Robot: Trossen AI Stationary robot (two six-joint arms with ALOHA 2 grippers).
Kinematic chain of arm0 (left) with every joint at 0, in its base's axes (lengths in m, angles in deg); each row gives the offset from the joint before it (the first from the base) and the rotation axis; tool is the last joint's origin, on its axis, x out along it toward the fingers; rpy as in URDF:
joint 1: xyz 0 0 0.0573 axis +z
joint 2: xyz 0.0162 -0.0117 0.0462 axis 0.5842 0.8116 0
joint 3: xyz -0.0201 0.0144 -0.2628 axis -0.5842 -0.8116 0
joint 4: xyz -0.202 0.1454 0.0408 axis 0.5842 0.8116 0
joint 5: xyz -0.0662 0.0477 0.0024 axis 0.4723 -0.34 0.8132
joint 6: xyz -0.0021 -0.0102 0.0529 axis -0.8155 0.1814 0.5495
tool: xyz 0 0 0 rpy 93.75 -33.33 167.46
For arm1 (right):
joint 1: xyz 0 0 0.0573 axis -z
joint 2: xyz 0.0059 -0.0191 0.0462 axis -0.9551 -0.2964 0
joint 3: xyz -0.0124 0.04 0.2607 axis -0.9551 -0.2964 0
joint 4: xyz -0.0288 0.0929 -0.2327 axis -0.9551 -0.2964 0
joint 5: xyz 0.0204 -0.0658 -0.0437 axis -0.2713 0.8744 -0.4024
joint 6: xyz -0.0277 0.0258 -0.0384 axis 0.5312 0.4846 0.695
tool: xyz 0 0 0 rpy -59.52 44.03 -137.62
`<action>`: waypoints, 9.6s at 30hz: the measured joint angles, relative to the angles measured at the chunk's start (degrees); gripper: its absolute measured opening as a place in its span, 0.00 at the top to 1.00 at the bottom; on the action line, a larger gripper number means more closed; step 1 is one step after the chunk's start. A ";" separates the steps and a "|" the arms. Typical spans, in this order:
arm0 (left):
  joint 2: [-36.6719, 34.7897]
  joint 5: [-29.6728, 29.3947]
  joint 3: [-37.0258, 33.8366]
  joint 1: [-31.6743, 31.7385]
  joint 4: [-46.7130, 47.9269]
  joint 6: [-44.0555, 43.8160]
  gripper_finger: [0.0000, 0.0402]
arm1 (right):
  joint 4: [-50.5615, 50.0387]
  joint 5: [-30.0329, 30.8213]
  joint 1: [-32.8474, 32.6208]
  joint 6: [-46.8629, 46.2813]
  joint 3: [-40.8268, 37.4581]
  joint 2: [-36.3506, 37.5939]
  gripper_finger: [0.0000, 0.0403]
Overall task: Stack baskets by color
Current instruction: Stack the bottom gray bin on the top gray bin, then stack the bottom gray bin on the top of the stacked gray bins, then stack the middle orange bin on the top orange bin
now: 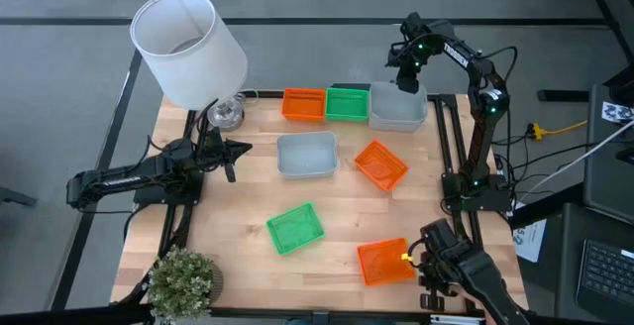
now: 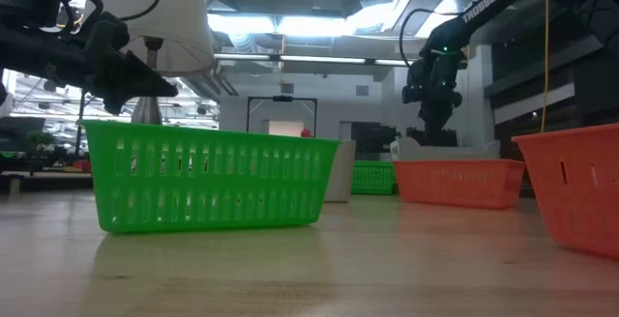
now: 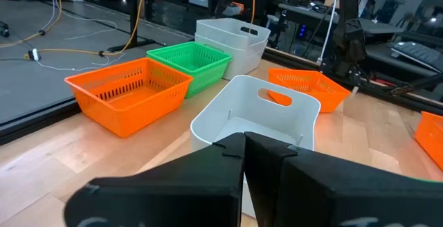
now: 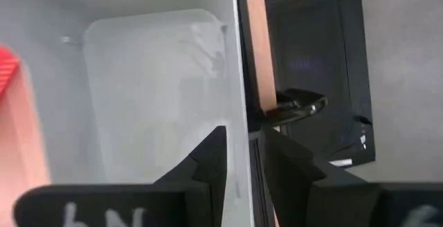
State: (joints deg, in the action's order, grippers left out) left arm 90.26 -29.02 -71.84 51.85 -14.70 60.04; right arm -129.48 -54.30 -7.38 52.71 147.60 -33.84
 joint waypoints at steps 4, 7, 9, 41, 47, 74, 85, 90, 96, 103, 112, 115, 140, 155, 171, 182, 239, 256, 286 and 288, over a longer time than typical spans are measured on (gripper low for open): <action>0.00 0.00 0.00 0.00 0.00 0.02 1.00 | -4.47 2.73 -0.63 -1.92 4.35 0.04 0.78; -0.01 0.00 0.00 0.00 0.00 0.04 1.00 | -6.61 0.76 -1.08 -7.14 7.92 0.07 0.78; -0.01 0.00 0.00 0.00 0.00 0.04 1.00 | -7.80 -2.78 -1.51 -11.22 9.72 0.09 0.78; -0.02 1.77 0.00 -0.02 0.20 -0.35 1.00 | -20.67 -23.40 -35.80 -20.30 -19.13 2.68 0.78; -0.02 1.77 0.00 -0.02 0.17 -0.36 1.00 | -20.45 -23.29 -44.02 -21.48 -23.07 3.19 0.78; -0.02 1.77 0.00 0.00 0.13 0.02 1.00 | 24.98 16.55 -62.92 -36.31 -8.78 -0.41 0.78; 0.00 1.77 0.00 0.00 0.15 -0.02 1.00 | 27.16 11.43 -61.63 -37.11 -9.21 -1.46 0.78; 0.00 1.79 0.00 -0.02 0.16 -0.04 1.00 | 30.05 11.12 -61.22 -36.77 -11.14 -2.67 0.78; -0.01 1.81 0.00 0.00 0.19 -0.03 1.00 | 32.00 10.90 -60.29 -37.80 -12.91 -3.02 0.78; 0.00 1.81 0.00 -0.02 0.20 -0.07 1.00 | 34.41 10.72 -59.65 -37.96 -15.13 -2.78 0.78; 0.00 1.79 0.00 0.00 0.20 -0.05 1.00 | 36.73 11.37 -59.54 -40.77 -15.52 -5.11 0.78; 0.00 1.80 0.00 0.00 0.21 0.01 1.00 | 36.32 11.20 -59.56 -40.76 -15.54 -6.03 0.78; 0.00 1.79 0.00 0.00 0.22 0.04 1.00 | 9.89 22.32 -61.52 -36.23 -3.49 -1.95 1.00; 0.00 1.79 0.00 0.00 0.22 0.07 1.00 | -11.02 30.02 -44.27 -35.87 0.66 16.41 1.00; 0.00 1.79 0.00 0.00 0.22 0.10 1.00 | -3.17 26.18 -27.57 -27.67 -22.94 29.08 1.00; 0.00 1.77 -0.01 -0.01 0.22 0.10 1.00 | 12.31 19.64 -21.02 -19.61 -38.90 37.20 1.00; 0.00 1.75 -0.02 0.00 0.17 3.02 1.00 | 12.98 -8.87 -34.66 -45.97 -43.71 41.92 0.77; 0.00 1.75 -0.02 0.00 0.13 4.68 1.00 | 30.84 12.51 -50.02 -65.31 -51.48 29.90 0.77; -0.02 1.75 -0.02 0.00 0.04 2.93 1.00 | 9.82 21.60 -51.65 -62.43 -27.04 15.39 0.77; -0.02 1.75 -0.02 0.00 0.04 2.99 1.00 | 7.56 21.76 -51.62 -64.74 -28.87 15.43 0.77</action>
State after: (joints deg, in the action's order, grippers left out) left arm 90.23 -27.28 -71.86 51.85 -14.66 63.03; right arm -121.92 -32.54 -59.00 -12.03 118.73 -18.41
